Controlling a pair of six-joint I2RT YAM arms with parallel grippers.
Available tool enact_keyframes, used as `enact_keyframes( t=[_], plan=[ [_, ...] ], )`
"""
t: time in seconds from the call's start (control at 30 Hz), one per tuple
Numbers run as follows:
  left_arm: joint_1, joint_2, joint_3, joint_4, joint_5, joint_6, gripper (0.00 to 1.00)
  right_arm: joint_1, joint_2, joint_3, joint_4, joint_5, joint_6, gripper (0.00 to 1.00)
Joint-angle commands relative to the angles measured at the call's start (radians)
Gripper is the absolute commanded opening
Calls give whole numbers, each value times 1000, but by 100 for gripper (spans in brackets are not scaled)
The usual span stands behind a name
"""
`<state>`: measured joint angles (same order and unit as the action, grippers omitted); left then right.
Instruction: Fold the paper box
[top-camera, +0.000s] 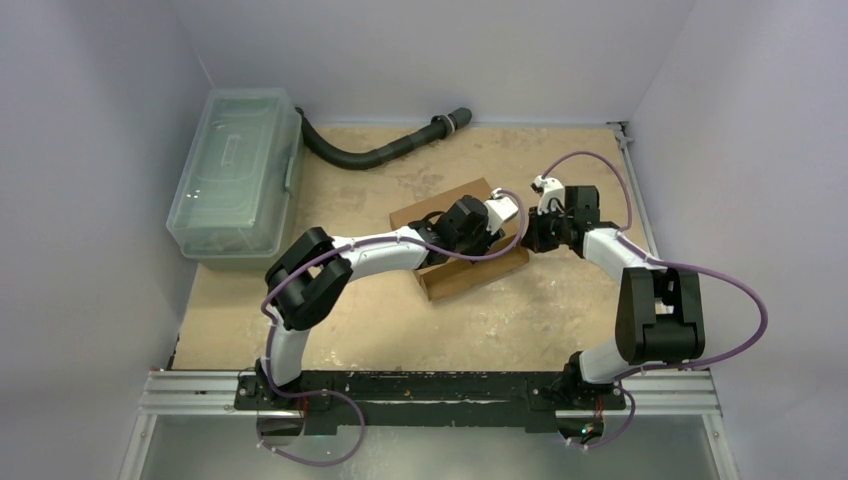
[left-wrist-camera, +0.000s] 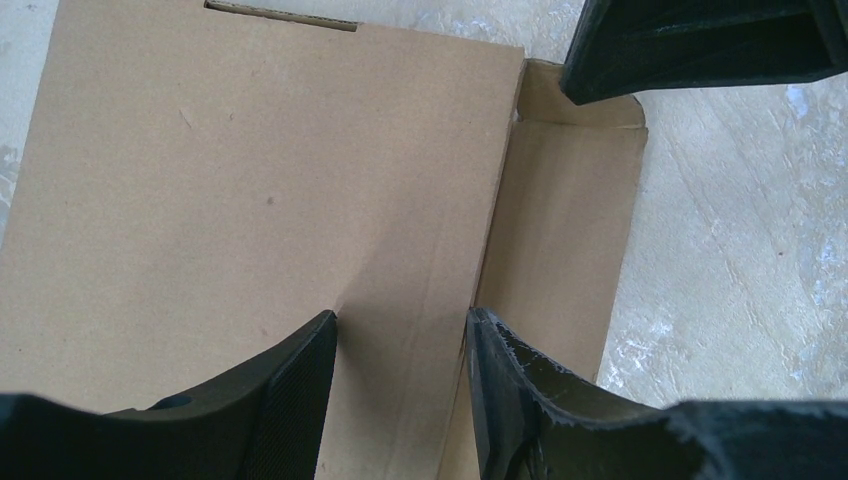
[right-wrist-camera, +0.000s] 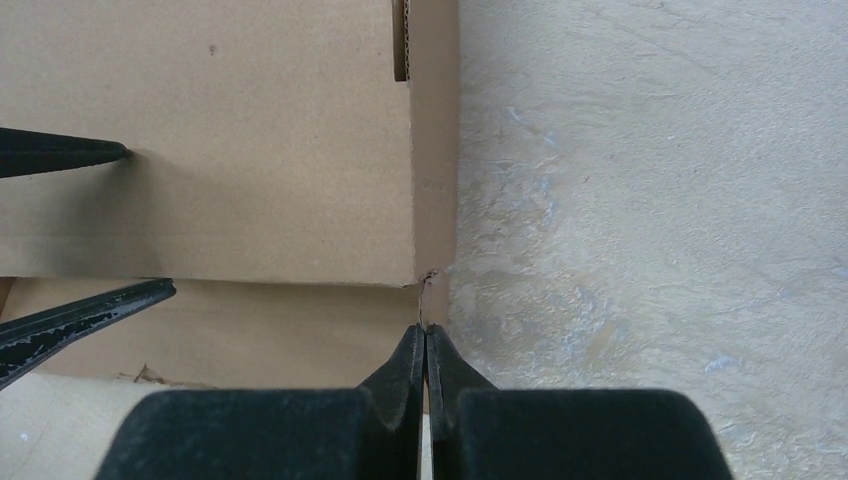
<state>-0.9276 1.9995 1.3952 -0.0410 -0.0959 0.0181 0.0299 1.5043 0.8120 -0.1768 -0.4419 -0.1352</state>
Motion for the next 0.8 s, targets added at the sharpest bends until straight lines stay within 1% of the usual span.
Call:
enact_keyframes(
  t=[0.0, 0.57, 0.77],
  plan=[
    [11, 35, 34, -12, 41, -43, 47, 22, -2, 27, -40, -12, -4, 0],
    [13, 42, 41, -33, 91, -23, 47, 40, -3, 44, -48, 30, -17, 0],
    [13, 55, 44, -63, 159, 26, 46, 48, -10, 60, -45, 51, -37, 0]
  ],
)
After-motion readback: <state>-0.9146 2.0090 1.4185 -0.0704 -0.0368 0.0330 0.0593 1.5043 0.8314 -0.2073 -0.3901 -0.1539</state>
